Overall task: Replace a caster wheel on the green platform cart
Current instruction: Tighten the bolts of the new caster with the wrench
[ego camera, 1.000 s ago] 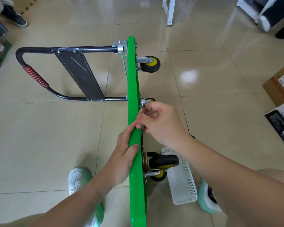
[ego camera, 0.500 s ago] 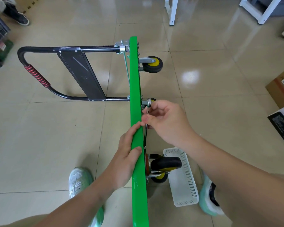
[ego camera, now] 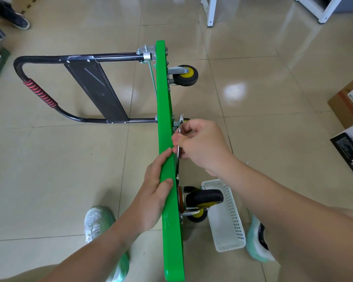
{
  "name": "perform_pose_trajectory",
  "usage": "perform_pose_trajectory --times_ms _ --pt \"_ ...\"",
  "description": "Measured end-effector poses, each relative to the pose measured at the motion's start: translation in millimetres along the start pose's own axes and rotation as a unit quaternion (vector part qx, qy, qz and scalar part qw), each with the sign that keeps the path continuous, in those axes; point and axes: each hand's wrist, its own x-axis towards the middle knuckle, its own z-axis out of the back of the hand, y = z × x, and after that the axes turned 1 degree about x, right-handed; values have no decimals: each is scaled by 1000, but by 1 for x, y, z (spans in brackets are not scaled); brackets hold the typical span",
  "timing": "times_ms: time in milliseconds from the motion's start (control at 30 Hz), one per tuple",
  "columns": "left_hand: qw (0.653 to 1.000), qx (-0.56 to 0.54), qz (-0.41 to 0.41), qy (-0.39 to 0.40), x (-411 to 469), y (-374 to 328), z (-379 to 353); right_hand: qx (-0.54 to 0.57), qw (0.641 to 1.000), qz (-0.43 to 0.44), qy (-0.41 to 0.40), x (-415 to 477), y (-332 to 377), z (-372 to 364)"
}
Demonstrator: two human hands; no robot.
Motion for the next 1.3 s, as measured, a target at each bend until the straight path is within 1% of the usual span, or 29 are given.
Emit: perform_pose_trajectory --times_ms 400,533,633,700,800,867,967,1033,1167,1300 --pt "1000 -3 2 7 0 1 0 3 1000 -11 17 1 -2 4" --pt "1000 6 1 0 -1 -1 0 -9 1000 -15 8 3 -6 1" --pt "1000 16 1 1 -1 -4 1 -25 1000 0 2 5 -8 -2" --pt "1000 14 5 4 0 -5 1 -16 1000 5 -1 5 -9 -1" --pt "1000 15 9 8 1 -6 2 -17 999 25 19 0 -8 4" --pt "1000 17 10 11 1 -6 3 1 999 39 20 -3 -2 11" --pt "1000 8 12 14 2 -5 4 69 996 58 4 -3 10 30" --pt "1000 5 14 15 2 -5 3 90 994 53 -1 -3 10 42" --pt "1000 -6 15 17 1 -4 4 4 998 42 39 -11 -10 42" --pt "1000 -7 16 16 1 -6 4 16 997 39 59 -17 -26 33"
